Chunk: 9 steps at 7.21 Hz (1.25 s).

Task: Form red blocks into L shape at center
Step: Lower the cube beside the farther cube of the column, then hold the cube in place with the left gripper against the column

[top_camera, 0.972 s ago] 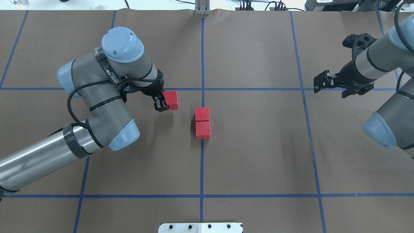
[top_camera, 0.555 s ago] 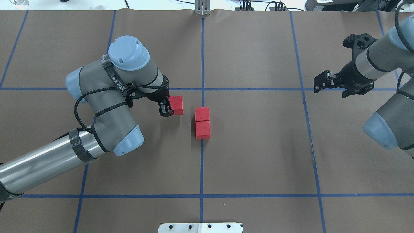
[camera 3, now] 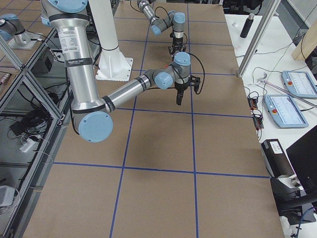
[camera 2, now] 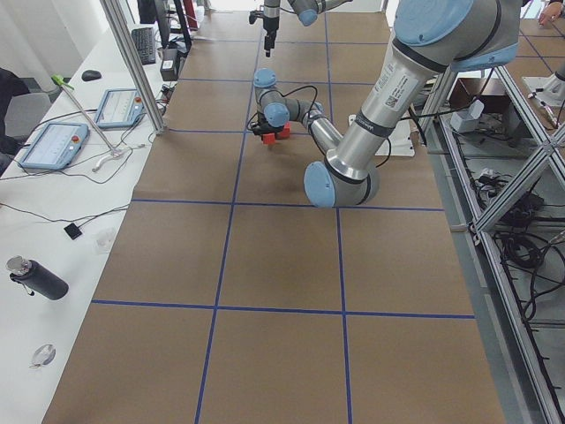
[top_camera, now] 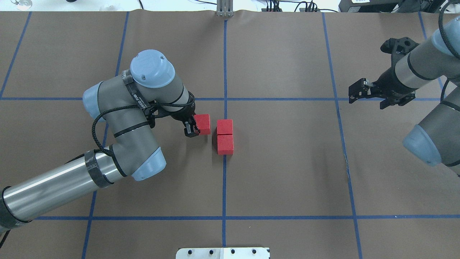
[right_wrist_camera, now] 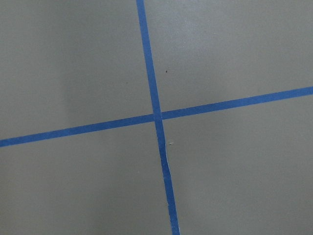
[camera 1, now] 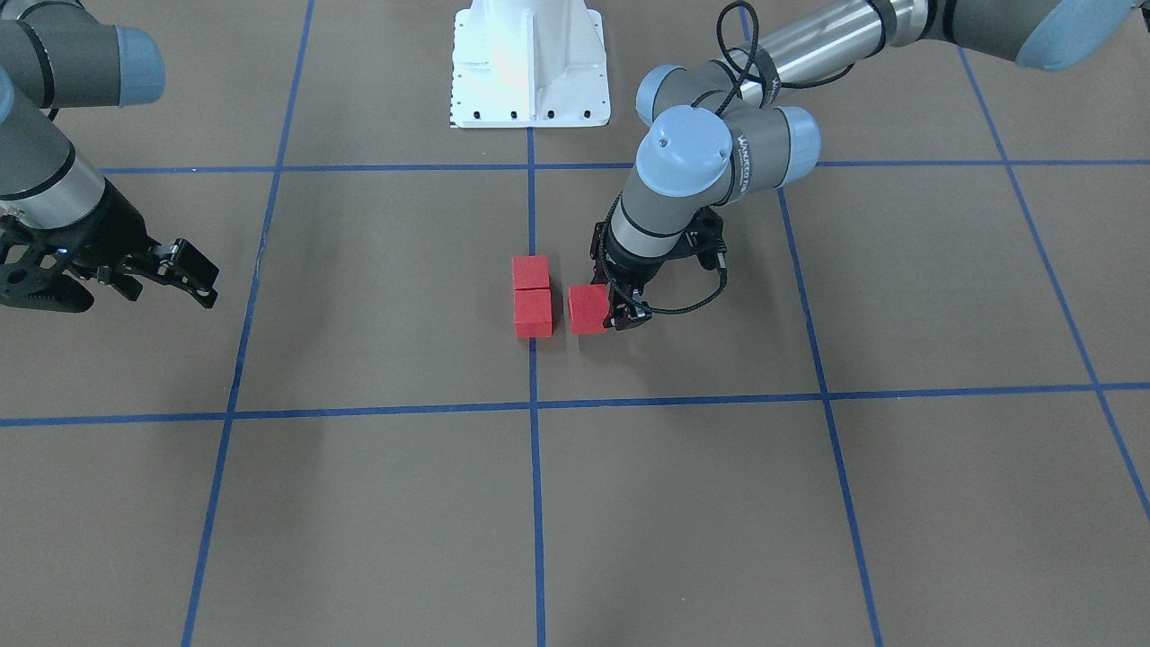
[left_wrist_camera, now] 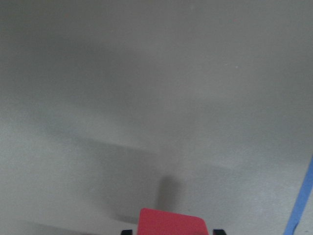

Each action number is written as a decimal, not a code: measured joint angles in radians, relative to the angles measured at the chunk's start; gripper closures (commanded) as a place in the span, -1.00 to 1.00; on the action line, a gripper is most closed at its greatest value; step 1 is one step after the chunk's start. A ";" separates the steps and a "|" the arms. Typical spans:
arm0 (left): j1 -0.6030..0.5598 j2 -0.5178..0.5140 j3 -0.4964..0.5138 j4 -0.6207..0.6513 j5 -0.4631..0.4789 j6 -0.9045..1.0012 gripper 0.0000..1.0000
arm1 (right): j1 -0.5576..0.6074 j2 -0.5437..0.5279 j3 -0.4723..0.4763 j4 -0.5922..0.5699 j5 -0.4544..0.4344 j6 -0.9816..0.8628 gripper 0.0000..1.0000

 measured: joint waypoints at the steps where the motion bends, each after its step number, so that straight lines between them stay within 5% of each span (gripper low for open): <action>1: 0.008 -0.015 0.019 -0.004 0.003 -0.006 1.00 | 0.000 0.001 -0.001 0.000 -0.001 0.000 -1.00; 9: 0.015 -0.032 0.043 -0.009 0.004 -0.008 1.00 | -0.001 0.001 0.000 -0.001 0.000 0.001 -1.00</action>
